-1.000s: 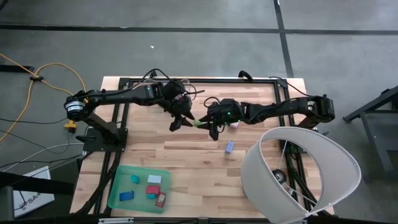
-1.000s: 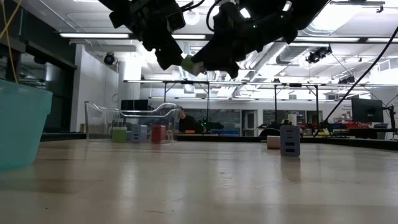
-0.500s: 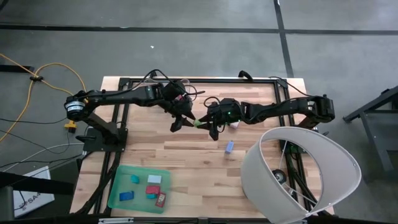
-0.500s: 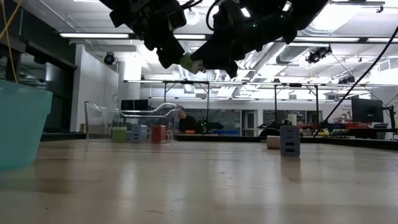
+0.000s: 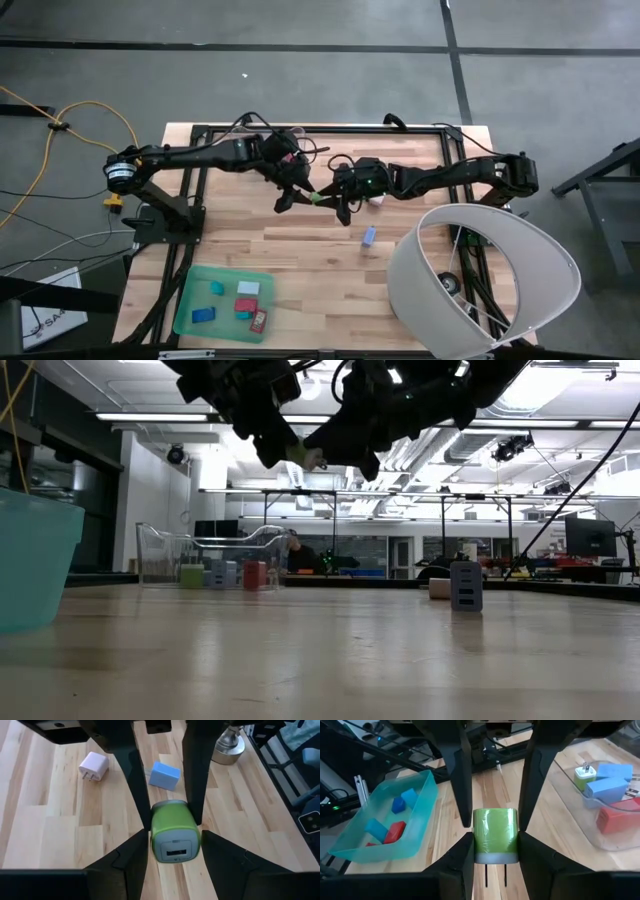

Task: Pick & Place Office items
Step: Put the green charger adapter into the transparent bin

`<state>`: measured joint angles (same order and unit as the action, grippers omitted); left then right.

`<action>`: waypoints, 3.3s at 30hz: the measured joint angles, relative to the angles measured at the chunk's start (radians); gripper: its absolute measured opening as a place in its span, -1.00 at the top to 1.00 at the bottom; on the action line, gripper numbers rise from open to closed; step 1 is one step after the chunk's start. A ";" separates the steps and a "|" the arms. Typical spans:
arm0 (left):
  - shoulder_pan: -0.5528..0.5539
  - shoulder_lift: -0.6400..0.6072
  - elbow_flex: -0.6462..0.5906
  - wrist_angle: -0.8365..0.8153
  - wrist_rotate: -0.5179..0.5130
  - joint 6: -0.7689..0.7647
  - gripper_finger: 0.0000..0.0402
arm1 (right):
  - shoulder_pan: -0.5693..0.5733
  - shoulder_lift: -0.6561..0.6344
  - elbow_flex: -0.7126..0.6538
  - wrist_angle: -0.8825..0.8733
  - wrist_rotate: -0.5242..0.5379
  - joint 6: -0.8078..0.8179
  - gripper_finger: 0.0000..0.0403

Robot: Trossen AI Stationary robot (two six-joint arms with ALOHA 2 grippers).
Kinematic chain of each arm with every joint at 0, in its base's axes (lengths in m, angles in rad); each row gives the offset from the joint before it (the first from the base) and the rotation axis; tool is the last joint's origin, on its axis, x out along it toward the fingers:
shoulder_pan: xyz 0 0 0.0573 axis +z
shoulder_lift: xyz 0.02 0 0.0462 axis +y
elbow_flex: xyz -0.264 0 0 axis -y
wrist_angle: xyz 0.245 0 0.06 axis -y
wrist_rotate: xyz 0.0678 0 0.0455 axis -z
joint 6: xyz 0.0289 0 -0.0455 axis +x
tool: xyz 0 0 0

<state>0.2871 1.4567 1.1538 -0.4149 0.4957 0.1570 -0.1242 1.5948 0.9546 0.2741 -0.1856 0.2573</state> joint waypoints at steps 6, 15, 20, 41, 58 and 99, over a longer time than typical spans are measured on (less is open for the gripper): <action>-0.022 0.000 0.000 -0.003 -0.004 0.000 0.12 | 0.001 0.000 0.000 0.002 -0.008 0.000 0.44; -0.027 0.000 0.000 0.005 -0.004 0.000 0.12 | 0.001 0.000 0.000 0.014 -0.005 0.000 0.44; -0.027 0.000 0.000 0.016 -0.004 -0.024 0.12 | 0.000 0.000 -0.002 0.021 -0.003 0.000 0.44; -0.028 0.000 0.000 0.034 -0.039 -0.067 0.13 | 0.000 0.000 -0.002 0.044 0.022 -0.012 0.44; -0.028 0.000 0.000 0.032 -0.048 -0.073 0.27 | 0.000 0.000 -0.002 0.042 0.030 -0.010 0.44; -0.020 0.000 0.006 0.027 -0.039 -0.073 0.37 | -0.027 -0.084 0.003 -0.060 0.010 -0.084 0.16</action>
<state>0.2667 1.4567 1.1596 -0.3874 0.4572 0.0843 -0.1516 1.5108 0.9572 0.2145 -0.1752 0.1728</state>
